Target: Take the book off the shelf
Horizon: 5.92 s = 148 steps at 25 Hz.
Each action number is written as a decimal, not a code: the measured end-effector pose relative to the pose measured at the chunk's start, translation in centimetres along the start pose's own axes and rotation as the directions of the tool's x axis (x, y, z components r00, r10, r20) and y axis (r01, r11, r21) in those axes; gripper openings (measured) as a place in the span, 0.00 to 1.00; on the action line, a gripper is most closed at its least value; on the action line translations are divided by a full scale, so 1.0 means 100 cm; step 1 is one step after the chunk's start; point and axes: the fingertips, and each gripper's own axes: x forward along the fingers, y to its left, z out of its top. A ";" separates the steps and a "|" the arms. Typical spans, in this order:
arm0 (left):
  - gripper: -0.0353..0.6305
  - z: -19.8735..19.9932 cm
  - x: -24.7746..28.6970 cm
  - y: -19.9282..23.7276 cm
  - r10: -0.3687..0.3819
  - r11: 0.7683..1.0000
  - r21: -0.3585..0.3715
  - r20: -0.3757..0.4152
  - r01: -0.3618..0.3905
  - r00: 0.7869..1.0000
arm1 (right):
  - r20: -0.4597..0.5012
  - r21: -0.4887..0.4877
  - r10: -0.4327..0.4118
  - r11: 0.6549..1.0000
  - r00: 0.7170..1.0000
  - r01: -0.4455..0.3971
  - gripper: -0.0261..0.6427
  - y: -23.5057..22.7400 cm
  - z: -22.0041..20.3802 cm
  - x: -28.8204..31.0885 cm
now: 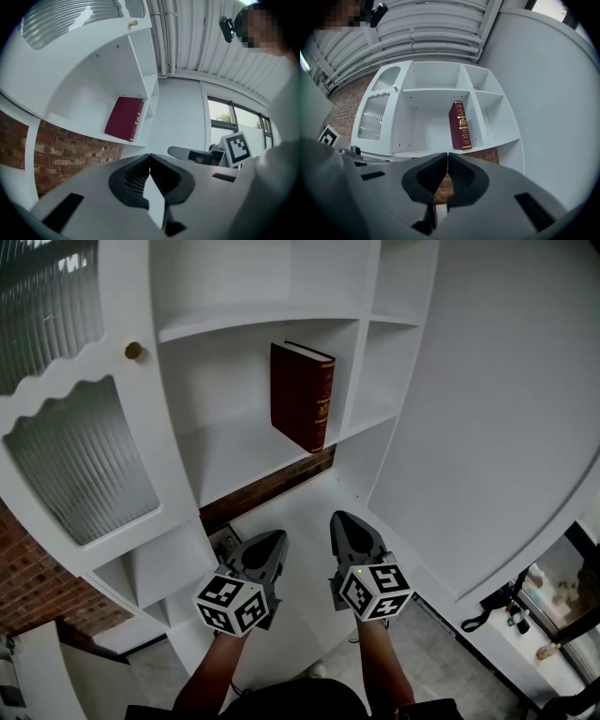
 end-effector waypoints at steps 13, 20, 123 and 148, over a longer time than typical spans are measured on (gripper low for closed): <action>0.08 -0.001 0.039 0.017 0.067 0.997 0.024 -0.003 -0.067 0.998 | -0.036 -0.049 0.086 0.995 0.996 -0.088 0.07 -0.028 0.008 0.045; 0.08 0.003 0.053 0.025 0.112 0.993 0.032 0.015 -0.113 0.994 | -0.033 -0.056 0.136 0.989 0.990 -0.138 0.07 -0.041 0.021 0.069; 0.08 -0.007 0.056 0.087 0.284 0.959 0.004 0.024 -0.284 0.959 | -0.034 -0.109 0.178 0.977 0.983 -0.181 0.39 -0.045 0.047 0.194; 0.08 0.004 0.040 0.045 0.217 0.976 0.019 0.044 -0.218 0.975 | -0.040 -0.107 0.146 0.983 0.989 -0.149 0.39 -0.037 0.048 0.126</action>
